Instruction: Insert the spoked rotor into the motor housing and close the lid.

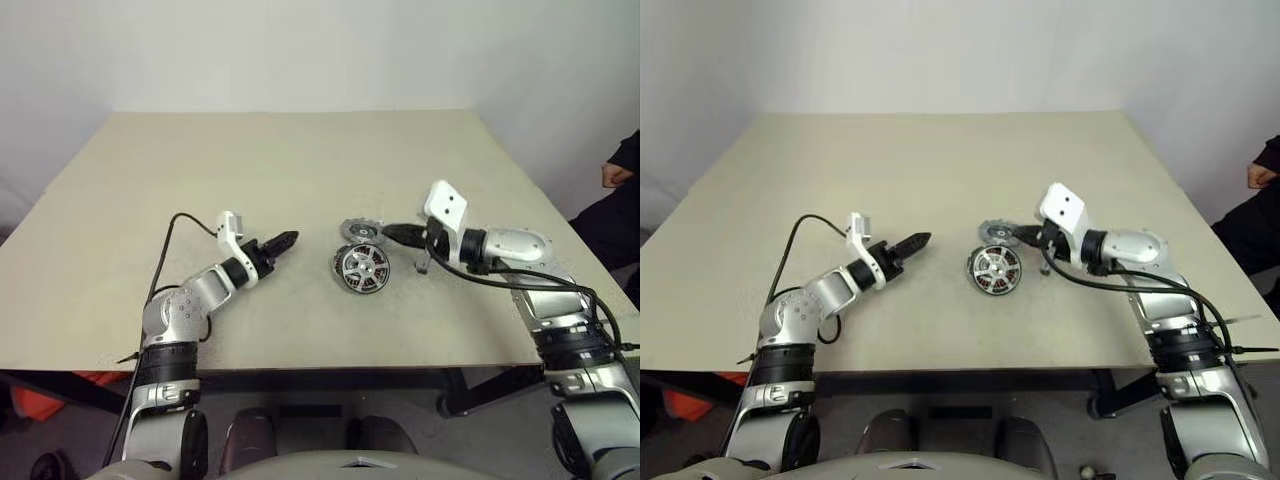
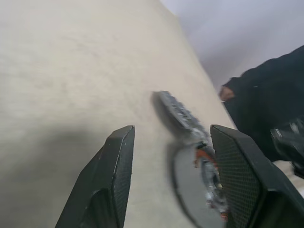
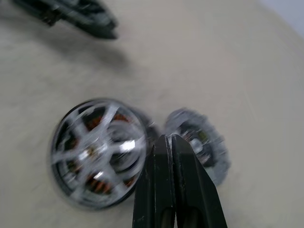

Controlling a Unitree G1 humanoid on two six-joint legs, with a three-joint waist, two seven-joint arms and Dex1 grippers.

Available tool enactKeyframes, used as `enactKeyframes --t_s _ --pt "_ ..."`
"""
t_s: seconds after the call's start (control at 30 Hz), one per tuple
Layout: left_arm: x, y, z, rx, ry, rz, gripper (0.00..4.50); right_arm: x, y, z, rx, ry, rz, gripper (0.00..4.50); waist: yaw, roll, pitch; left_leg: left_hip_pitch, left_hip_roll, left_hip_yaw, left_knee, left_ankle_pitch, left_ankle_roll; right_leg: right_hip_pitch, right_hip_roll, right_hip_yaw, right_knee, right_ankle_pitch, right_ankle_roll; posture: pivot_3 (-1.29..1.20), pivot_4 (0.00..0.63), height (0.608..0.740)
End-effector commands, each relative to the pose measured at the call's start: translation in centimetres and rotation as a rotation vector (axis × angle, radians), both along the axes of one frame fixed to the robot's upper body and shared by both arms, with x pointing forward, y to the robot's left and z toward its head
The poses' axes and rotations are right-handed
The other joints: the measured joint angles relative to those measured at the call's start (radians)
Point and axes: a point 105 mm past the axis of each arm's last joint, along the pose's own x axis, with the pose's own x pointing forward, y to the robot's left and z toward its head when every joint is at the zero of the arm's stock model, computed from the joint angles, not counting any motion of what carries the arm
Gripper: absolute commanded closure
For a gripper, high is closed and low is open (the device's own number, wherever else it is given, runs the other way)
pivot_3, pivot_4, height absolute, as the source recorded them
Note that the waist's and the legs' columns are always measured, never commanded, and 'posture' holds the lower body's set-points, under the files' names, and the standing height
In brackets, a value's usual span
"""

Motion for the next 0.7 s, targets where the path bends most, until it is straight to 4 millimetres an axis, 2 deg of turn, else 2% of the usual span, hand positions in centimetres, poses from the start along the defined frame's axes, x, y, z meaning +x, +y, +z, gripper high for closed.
enactKeyframes --t_s 0.03,0.4,0.7 --pt "0.0 0.2 1.5 0.016 -0.081 0.015 1.81 -1.4 0.6 0.9 -0.016 -0.01 0.091 4.43 -0.001 0.0 0.0 0.0 0.0 0.0 0.0 0.0 0.0 0.0 0.0 0.0 0.0 0.0 0.0 0.0 0.0 0.74" --pt "0.1 0.2 0.8 0.036 -0.066 0.033 1.81 -2.2 1.9 -0.7 -0.03 0.037 0.137 4.43 0.0 0.0 0.0 0.0 0.0 0.0 0.0 0.0 0.0 0.0 0.0 0.0 0.0 0.0 0.0 0.0 0.0 0.74" --pt "0.2 0.6 0.6 0.048 -0.06 0.048 1.81 -1.1 2.6 -2.1 -0.038 0.038 0.117 4.43 -0.001 0.0 0.0 0.0 0.0 0.0 0.0 0.0 0.0 0.0 0.0 0.0 0.0 0.0 -0.001 0.0 0.0 0.74"
